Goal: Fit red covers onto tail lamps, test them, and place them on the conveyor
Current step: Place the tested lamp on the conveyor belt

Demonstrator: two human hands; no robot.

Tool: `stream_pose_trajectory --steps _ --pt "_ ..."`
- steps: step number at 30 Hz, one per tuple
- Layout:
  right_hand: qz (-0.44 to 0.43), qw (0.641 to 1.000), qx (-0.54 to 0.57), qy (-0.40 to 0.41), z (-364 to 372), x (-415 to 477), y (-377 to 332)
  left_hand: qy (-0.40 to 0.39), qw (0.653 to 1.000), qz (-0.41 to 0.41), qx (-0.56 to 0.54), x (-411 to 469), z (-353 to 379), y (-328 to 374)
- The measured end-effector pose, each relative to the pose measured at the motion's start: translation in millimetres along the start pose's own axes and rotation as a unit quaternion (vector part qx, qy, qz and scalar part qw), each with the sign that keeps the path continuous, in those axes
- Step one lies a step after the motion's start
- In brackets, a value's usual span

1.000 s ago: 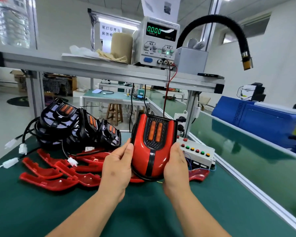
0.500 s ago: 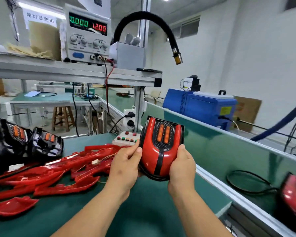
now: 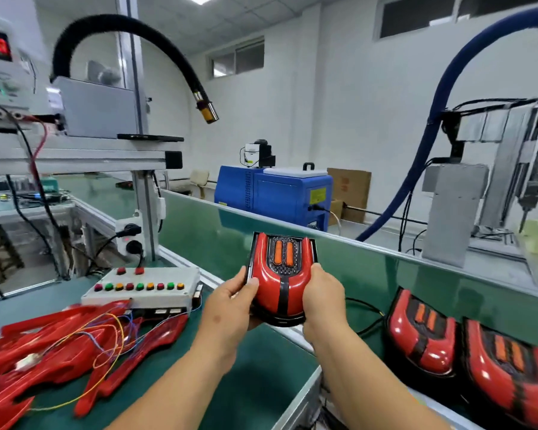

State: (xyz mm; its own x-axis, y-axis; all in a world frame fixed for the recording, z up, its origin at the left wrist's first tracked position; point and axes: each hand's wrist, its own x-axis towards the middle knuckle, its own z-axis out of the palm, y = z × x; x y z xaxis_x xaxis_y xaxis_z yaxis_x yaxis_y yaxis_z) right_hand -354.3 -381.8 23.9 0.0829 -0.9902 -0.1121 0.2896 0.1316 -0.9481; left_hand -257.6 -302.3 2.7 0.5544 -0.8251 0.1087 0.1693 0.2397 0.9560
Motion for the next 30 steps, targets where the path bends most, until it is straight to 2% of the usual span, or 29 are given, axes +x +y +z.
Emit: stream_pose_trajectory --steps 7,12,18,21,24,28,30 --pt "0.076 0.994 -0.029 -0.079 69.7 51.7 -18.1 0.051 0.996 -0.072 -0.021 72.5 -24.6 38.2" --pt "0.178 0.972 -0.056 -0.139 102.8 72.2 -25.1 0.112 0.984 -0.139 -0.023 110.4 -43.1 58.8" --pt "0.168 0.969 -0.056 -0.169 120.6 93.4 -20.9 0.112 0.979 -0.167 -0.043 129.1 -51.7 67.7" --pt "0.146 0.977 -0.047 -0.150 126.5 102.9 -14.9 0.099 0.983 -0.148 -0.054 134.4 -54.8 62.4" --pt "0.102 0.981 -0.030 -0.162 132.0 109.6 -4.2 0.099 0.989 -0.093 -0.063 133.5 -55.9 54.4" --pt "0.135 0.972 0.007 -0.194 142.8 116.2 4.3 0.144 0.988 0.040 -0.041 127.3 -52.7 32.7" --pt "0.156 0.965 -0.012 -0.209 151.7 119.2 7.4 0.189 0.979 0.070 -0.031 123.5 -48.3 25.6"
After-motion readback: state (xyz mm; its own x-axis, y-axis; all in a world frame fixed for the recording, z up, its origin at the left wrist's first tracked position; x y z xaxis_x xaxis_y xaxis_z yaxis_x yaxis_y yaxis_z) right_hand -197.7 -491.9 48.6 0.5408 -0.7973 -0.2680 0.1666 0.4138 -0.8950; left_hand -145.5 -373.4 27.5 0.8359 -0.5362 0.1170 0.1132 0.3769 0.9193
